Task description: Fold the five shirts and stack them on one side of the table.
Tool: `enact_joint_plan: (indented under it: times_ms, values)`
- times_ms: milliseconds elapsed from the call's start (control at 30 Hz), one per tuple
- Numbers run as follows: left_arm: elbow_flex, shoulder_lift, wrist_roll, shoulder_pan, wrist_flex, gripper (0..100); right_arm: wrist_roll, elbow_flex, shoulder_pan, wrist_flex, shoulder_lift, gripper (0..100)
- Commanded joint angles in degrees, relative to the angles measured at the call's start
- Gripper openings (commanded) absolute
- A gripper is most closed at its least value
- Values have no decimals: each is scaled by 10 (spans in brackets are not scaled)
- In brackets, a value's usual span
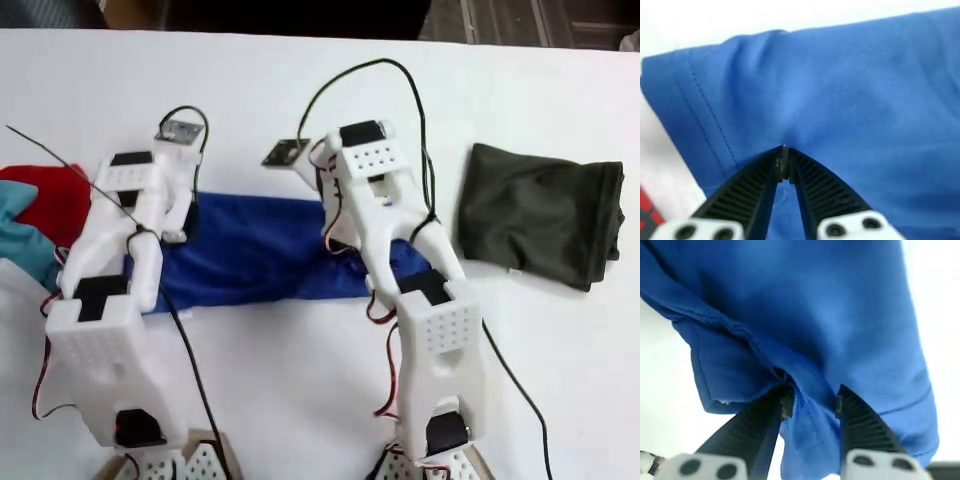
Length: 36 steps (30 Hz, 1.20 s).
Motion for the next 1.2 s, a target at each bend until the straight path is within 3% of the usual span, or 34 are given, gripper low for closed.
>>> enact_joint_plan:
  times_ms: [0, 267, 400, 533, 833, 1000, 1167]
  values:
    - [-9, 4, 3, 3, -14, 24, 0, -38, 9, 6, -32, 135]
    - [-9, 4, 3, 3, -14, 24, 0, -18, 24, 20, -138, 122]
    - [-9, 4, 3, 3, -14, 24, 0, 99, 5, 20, -242, 9]
    - [-9, 4, 3, 3, -14, 24, 0, 249, -11, 13, -317, 20]
    - [-9, 4, 3, 3, -14, 24, -1, 465, -40, -158, -333, 21]
    - [-9, 4, 3, 3, -14, 24, -1, 450, -22, -207, -305, 21]
    - [-9, 4, 3, 3, -14, 24, -27, 347, 22, -218, -246, 21]
